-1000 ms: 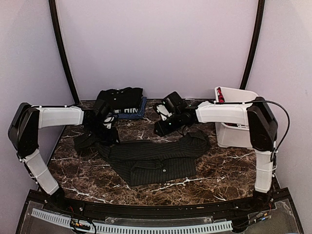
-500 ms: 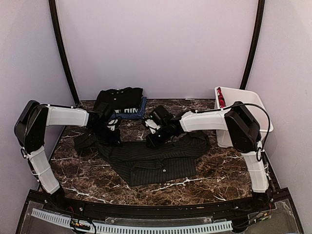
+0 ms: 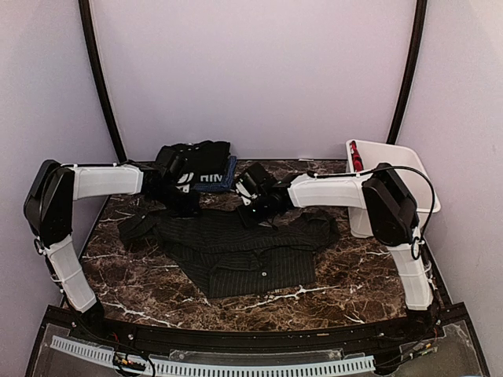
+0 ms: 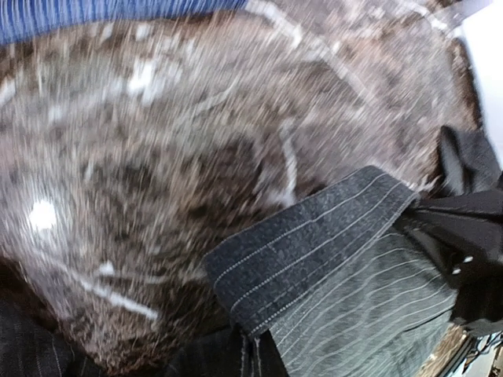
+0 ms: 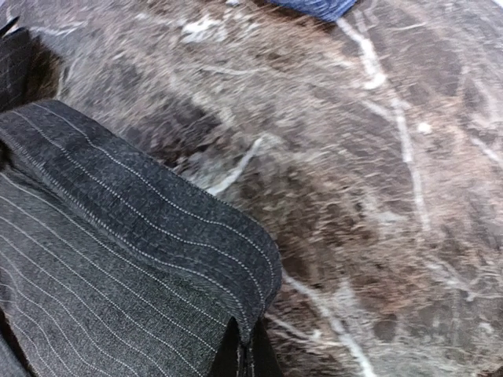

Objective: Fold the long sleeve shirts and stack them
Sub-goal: Flatten out the crumpled shirt at the center of the board.

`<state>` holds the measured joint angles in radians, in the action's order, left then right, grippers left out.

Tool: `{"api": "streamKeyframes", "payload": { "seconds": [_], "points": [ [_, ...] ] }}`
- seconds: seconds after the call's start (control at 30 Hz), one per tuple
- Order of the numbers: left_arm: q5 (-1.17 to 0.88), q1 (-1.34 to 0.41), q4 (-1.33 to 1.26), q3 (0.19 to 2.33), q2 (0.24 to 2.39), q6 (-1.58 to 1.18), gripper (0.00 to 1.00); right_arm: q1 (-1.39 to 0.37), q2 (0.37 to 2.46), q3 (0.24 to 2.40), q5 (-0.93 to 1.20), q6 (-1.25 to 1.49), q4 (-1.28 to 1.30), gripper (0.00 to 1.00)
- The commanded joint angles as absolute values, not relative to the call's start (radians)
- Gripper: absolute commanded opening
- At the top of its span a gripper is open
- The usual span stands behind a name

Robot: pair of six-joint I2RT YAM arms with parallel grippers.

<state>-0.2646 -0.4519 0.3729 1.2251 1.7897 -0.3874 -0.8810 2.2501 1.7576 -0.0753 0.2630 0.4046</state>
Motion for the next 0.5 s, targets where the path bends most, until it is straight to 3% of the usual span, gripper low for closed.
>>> {"api": "streamKeyframes", "payload": {
  "seconds": [0.0,0.37,0.43,0.47],
  "points": [
    [-0.245,-0.459,0.298,1.307,1.741,-0.389,0.00,-0.860,2.182,1.819,-0.243,0.263,0.397,0.00],
    [-0.100,-0.459,0.276,1.680,2.009,-0.368,0.02,-0.678,2.268,1.996,-0.326,0.175,0.318,0.00],
    [-0.115,-0.460,0.294,1.746,2.055,-0.391,0.17,-0.650,2.304,2.025,-0.307,0.137,0.265,0.01],
    [-0.141,-0.461,0.295,1.764,2.063,-0.400,0.33,-0.638,2.326,2.041,-0.287,0.119,0.242,0.12]
  ]
}}
